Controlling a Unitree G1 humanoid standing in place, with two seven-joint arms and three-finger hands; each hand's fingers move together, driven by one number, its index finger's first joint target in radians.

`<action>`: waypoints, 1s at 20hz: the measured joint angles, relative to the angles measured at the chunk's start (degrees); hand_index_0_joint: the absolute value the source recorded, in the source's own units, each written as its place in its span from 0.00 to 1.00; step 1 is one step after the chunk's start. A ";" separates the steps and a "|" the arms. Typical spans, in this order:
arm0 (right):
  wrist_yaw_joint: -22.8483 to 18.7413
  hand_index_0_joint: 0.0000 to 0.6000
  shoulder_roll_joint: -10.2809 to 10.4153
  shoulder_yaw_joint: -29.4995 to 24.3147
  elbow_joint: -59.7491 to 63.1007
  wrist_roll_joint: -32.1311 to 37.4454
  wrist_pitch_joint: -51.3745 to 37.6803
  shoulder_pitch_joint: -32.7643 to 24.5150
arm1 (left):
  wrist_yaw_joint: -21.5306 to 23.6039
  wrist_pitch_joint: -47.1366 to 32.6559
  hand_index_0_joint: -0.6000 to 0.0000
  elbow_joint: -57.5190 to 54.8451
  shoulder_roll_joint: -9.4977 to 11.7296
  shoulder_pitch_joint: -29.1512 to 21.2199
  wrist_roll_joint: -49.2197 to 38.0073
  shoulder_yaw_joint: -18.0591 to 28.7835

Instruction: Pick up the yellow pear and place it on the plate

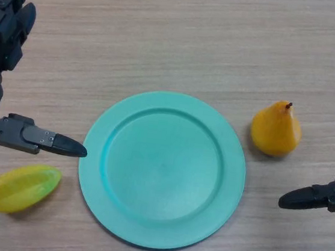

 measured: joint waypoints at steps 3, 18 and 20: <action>0.17 0.00 0.00 0.00 0.13 -0.01 0.00 0.01 | 0.00 0.00 1.00 -0.35 -0.03 -0.01 -0.01 0.01; -0.43 0.08 -1.56 0.18 21.96 -0.73 -14.48 -4.17 | -0.03 6.90 1.00 -3.65 -1.68 1.77 -1.32 -0.38; -2.49 0.00 -2.14 0.21 28.52 -0.79 -21.07 -7.46 | -0.03 6.90 1.00 -2.73 -1.68 2.15 -1.24 -0.43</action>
